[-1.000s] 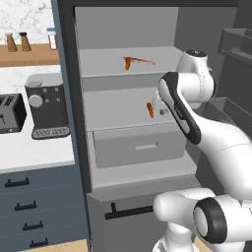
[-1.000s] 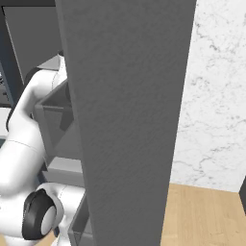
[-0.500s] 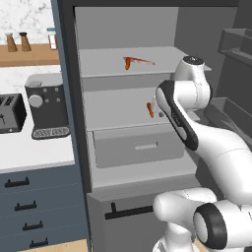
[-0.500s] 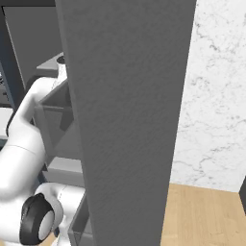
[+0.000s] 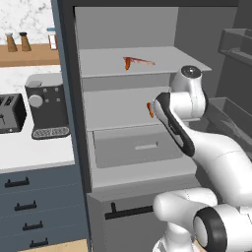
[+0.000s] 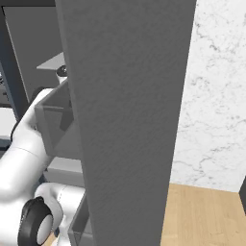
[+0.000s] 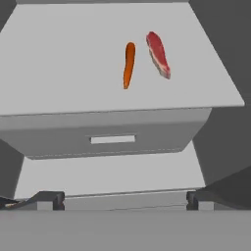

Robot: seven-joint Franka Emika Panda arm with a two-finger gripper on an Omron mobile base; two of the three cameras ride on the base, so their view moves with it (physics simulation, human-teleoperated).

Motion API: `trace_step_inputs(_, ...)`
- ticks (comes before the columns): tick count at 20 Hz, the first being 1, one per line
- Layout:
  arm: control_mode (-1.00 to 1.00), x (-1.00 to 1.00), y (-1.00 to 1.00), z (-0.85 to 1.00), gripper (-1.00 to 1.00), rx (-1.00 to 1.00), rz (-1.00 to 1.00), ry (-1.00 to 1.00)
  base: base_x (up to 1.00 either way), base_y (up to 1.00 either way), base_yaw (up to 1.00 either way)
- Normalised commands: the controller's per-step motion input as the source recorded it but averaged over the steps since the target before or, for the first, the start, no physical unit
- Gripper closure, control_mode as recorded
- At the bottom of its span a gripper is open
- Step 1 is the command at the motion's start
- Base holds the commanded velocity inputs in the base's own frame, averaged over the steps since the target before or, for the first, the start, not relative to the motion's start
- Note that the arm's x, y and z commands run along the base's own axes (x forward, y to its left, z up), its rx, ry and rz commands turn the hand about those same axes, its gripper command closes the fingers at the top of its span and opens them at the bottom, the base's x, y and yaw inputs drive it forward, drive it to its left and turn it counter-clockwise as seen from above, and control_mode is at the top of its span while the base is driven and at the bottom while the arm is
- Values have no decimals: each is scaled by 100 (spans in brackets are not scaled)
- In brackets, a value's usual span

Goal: Place one carrot and one steak in each tupperware on the nearby counter, to pack two identical lunches.

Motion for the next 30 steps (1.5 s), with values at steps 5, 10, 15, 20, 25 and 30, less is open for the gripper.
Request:
trace_step_inputs(5,-100,52,0,-2,-100,0,0,-4,0,0,0)
trace_step_inputs(10,-100,67,-3,-9,-100,0,0,0,0,0,0)
trace_step_inputs(15,-100,54,-8,-57,-100,0,0,0,0,0,0)
trace_step_inputs(20,-100,24,-2,-40,-100,3,0,-7,0,0,0)
trace_step_inputs(25,-100,5,-7,-6,-100,1,0,-6,0,0,0)
trace_step_inputs(30,-100,15,-12,0,-100,0,0,-3,0,0,0)
